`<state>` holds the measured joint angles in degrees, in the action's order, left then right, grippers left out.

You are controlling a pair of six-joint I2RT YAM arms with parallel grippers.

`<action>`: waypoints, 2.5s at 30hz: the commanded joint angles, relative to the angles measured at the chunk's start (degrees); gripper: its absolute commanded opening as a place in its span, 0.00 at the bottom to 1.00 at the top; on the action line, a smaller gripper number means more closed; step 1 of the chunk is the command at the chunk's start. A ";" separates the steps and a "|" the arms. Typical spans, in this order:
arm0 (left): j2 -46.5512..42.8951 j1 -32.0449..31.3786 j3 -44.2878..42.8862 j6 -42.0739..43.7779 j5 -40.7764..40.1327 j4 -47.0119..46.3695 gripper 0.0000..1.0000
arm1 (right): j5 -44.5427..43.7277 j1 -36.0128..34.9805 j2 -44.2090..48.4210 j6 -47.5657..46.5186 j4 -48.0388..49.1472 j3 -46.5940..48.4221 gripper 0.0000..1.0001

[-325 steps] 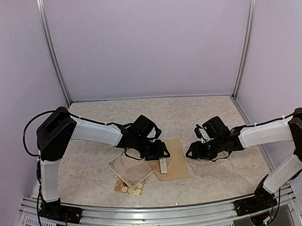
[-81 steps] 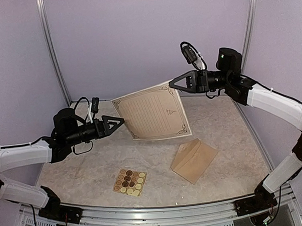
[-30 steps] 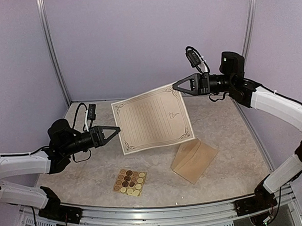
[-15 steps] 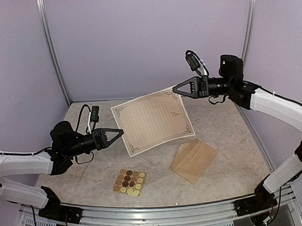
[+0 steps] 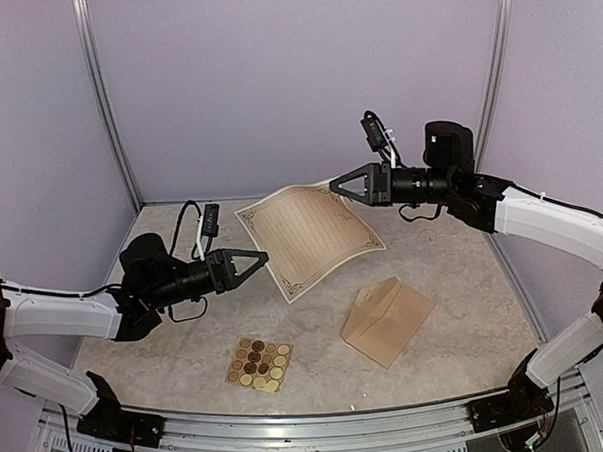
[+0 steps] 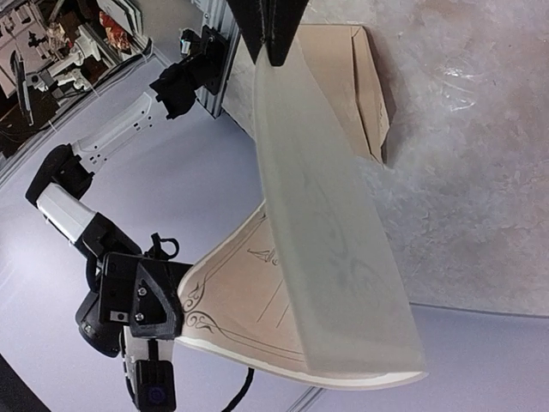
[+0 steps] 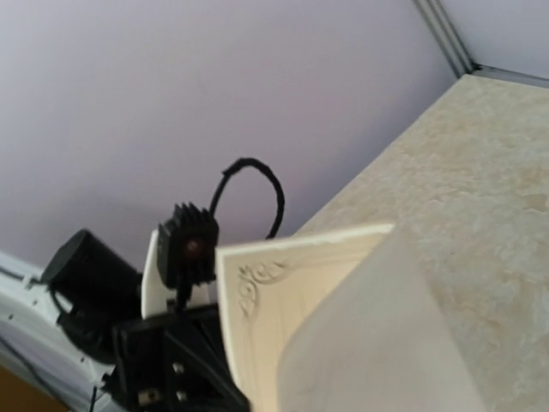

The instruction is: Place the letter into the envelope and seal it

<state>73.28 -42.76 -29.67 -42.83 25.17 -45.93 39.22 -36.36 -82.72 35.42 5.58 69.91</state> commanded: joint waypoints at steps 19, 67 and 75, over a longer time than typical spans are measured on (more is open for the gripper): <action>15.52 -2.50 -0.20 -8.01 -8.57 3.92 0.00 | -20.65 -12.78 -21.07 13.88 8.99 -3.89 0.00; 20.33 1.89 1.39 -11.50 -10.52 18.77 0.00 | -14.38 4.29 -17.86 -0.49 -11.26 -13.90 0.77; 20.76 1.89 1.03 -11.45 -10.39 18.79 0.00 | -10.41 3.86 -20.91 -0.71 -11.25 -12.99 0.76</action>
<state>93.41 -41.19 -27.53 -55.11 14.37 -27.68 26.04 -31.97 -102.06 35.11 -4.91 55.51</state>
